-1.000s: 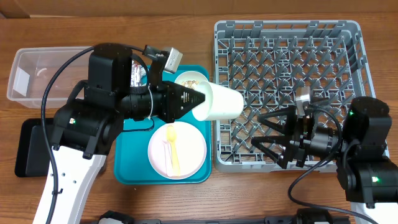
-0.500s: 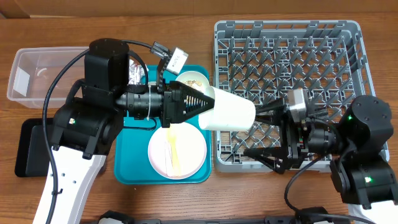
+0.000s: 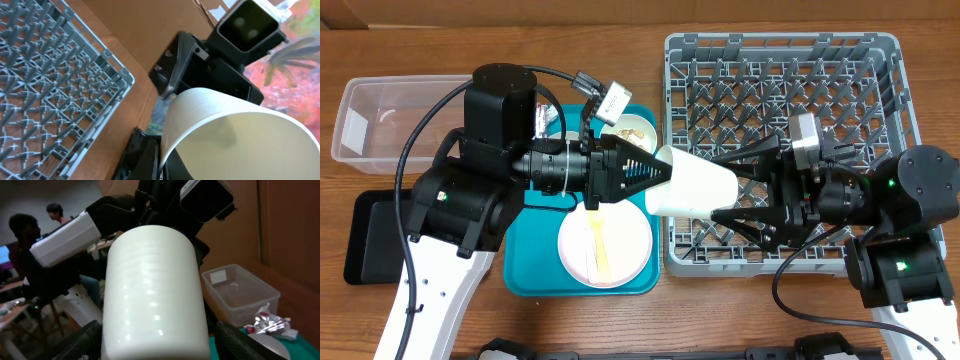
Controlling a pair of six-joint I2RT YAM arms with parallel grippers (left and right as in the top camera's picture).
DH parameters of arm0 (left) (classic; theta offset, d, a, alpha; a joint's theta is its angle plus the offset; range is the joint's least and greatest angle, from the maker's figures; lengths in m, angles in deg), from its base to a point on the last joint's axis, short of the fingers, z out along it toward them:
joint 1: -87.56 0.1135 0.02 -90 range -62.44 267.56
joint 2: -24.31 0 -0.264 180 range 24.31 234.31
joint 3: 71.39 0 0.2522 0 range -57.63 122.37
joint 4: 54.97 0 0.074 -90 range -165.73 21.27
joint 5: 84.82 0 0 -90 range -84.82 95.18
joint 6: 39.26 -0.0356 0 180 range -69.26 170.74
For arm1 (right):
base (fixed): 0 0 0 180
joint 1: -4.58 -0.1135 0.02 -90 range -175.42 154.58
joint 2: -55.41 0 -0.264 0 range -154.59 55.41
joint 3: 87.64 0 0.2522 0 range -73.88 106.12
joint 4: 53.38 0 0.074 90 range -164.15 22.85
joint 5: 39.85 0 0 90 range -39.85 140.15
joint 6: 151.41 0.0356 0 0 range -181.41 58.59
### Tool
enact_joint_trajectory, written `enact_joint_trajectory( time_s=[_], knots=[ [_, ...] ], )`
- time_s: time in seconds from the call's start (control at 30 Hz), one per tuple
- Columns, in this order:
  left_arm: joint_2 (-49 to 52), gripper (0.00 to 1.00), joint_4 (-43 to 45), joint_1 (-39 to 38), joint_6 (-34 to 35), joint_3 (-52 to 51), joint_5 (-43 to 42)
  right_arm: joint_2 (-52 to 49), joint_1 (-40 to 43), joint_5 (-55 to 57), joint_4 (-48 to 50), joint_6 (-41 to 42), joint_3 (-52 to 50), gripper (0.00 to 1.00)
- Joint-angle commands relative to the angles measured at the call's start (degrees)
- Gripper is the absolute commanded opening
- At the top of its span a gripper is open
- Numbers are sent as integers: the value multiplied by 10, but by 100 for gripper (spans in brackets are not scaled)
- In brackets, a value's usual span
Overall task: Sort waste into correct bins and load items into the dishwasher rack
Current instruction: 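Lift the cup with the left gripper and pass it to the right gripper, then carry the cup with the right gripper and set it in the rack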
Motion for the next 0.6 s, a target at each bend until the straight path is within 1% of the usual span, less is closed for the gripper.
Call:
enact_joint_trajectory(
  time_s=[0.0,0.07,0.13,0.2,0.23,0.27,0.3,0.33,0.4,0.47,0.5,0.53,0.57],
  knots=[
    [-1,4,2,-4,-13,6,4,-3,-4,-19,12,29,13,68],
    [-1,4,3,-4,-13,6,7,-3,-4,-24,11,29,13,62],
    [-1,4,3,-4,-13,6,10,-3,-4,-27,11,29,13,54],
    [-1,6,3,-4,-13,6,16,-3,-4,-27,7,29,13,53],
    [-1,9,3,-4,-13,6,18,-3,-4,-27,5,29,13,52],
    [-1,20,3,-4,-13,6,19,-3,-4,-27,2,29,13,52],
    [-1,36,4,-4,-13,6,19,-3,-4,-26,0,29,13,51],
    [-1,54,4,-4,-13,6,19,-3,-4,-26,0,29,13,50],
    [-1,78,4,-3,-12,6,21,-3,-4,-25,0,29,13,49],
    [-2,85,4,-3,-12,6,30,-3,-4,-19,-2,32,13,49],
    [-2,92,4,-3,-12,6,36,-3,-4,-14,-4,37,13,49],
    [-2,96,3,-3,-12,6,49,-3,-4,-11,-4,40,13,49],
    [-3,97,1,-2,-12,6,63,-3,-3,-7,-7,41,13,49]
  ],
)
